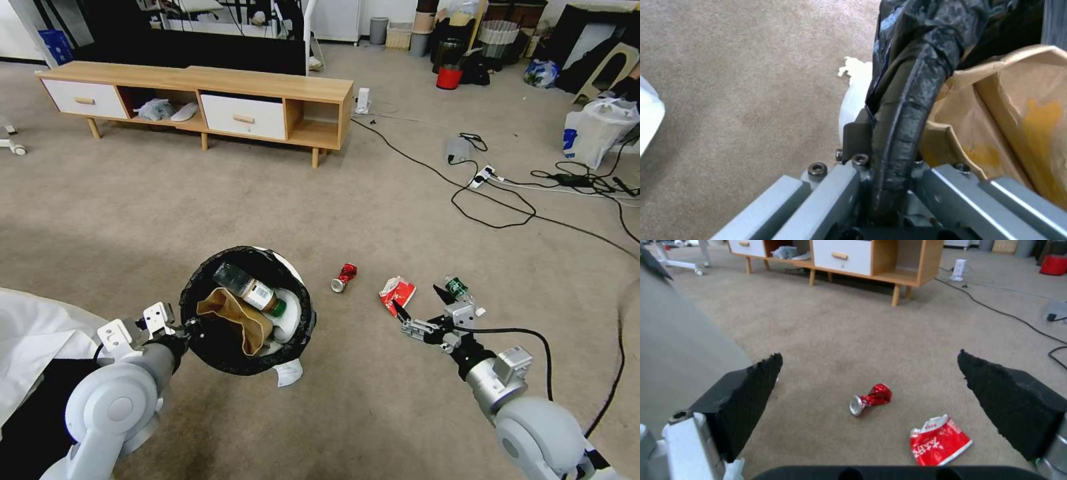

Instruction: Pick up the trash bin and place the garbage on the floor into it.

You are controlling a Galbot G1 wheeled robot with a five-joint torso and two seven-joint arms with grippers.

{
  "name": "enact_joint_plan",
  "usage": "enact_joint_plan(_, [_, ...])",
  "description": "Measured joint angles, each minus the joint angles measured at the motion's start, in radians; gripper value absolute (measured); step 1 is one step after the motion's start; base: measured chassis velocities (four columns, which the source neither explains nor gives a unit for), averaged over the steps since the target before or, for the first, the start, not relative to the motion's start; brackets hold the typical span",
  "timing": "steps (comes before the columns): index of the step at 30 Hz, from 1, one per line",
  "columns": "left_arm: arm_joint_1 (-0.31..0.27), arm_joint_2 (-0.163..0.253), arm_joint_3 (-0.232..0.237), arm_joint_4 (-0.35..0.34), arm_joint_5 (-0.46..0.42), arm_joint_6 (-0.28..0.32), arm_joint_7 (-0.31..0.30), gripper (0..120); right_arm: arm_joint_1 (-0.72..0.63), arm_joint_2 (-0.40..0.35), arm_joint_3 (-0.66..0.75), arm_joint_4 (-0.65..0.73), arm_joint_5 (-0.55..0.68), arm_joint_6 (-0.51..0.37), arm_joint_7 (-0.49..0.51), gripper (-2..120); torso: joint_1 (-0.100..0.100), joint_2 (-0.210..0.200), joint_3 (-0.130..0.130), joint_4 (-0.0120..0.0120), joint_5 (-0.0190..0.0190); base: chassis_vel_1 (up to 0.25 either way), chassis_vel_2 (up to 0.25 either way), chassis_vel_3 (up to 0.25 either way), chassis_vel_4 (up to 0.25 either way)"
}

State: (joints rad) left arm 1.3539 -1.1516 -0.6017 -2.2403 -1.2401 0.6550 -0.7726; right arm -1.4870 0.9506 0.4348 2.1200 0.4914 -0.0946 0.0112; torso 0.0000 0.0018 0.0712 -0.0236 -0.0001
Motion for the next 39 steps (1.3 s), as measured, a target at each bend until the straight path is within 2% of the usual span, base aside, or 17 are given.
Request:
enact_joint_plan(11, [-0.004,-0.004,-0.004,0.004,-0.019,-0.005,-0.009,0,0.039,0.002,-0.049,-0.021,0.003,-0.001,0.002,100,0.000,0.000,0.000,-0.0001,0.0001,0.000,0.000,0.000,0.000])
enact_joint_plan(26, [-0.001,-0.007,-0.001,0.007,0.022,-0.007,0.005,0,0.041,0.004,-0.049,-0.021,0.014,-0.001,0.004,100,0.000,0.000,0.000,-0.0001,0.0001,0.000,0.000,0.000,0.000])
enact_joint_plan(39, [0.005,-0.005,0.000,0.004,0.024,-0.007,0.006,0,0.038,-0.001,-0.036,-0.003,0.043,-0.046,-0.002,100,0.000,0.000,0.000,-0.0001,0.0001,0.000,0.000,0.000,0.000])
